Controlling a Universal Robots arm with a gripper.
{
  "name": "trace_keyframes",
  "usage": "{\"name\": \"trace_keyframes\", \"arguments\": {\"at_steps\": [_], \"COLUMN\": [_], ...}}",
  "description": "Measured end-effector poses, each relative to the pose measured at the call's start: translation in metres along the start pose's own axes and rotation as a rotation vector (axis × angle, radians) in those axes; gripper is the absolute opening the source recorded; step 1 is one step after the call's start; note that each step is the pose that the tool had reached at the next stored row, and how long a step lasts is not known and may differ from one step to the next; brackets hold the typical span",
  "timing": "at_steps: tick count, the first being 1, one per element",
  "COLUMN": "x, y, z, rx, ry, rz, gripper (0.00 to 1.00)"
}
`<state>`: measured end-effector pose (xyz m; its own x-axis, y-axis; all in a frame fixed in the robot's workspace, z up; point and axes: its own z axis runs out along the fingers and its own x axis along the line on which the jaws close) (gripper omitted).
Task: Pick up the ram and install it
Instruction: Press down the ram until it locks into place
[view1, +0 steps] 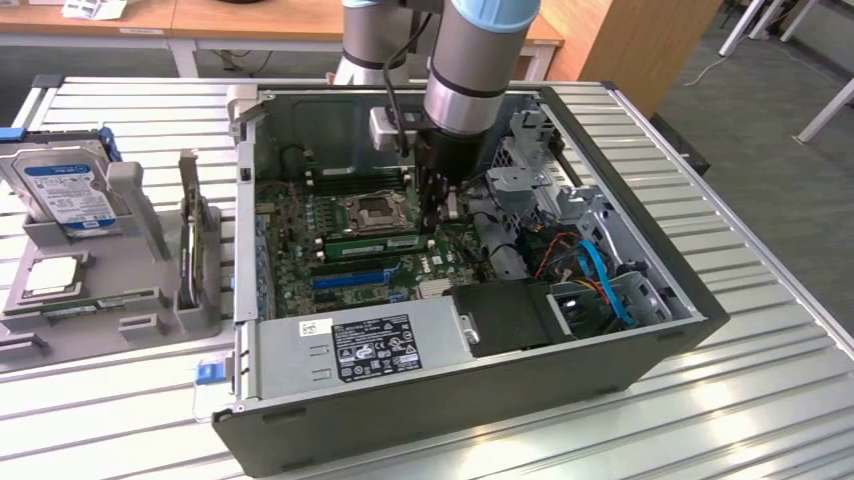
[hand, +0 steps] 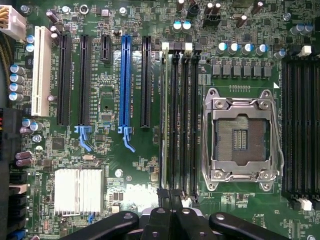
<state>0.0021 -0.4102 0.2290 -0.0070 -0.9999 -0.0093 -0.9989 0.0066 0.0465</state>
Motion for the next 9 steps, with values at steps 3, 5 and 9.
{"name": "trace_keyframes", "arguments": {"at_steps": [3, 5, 9], "x": [0.0000, 0.0000, 0.0000], "y": [0.0000, 0.0000, 0.0000], "z": [0.0005, 0.0005, 0.0016], "rx": [-0.0001, -0.0001, -0.0001], "ry": [0.0002, 0.0002, 0.0001], "rz": [0.000, 0.000, 0.000], "gripper": [0.10, 0.10, 0.10]}}
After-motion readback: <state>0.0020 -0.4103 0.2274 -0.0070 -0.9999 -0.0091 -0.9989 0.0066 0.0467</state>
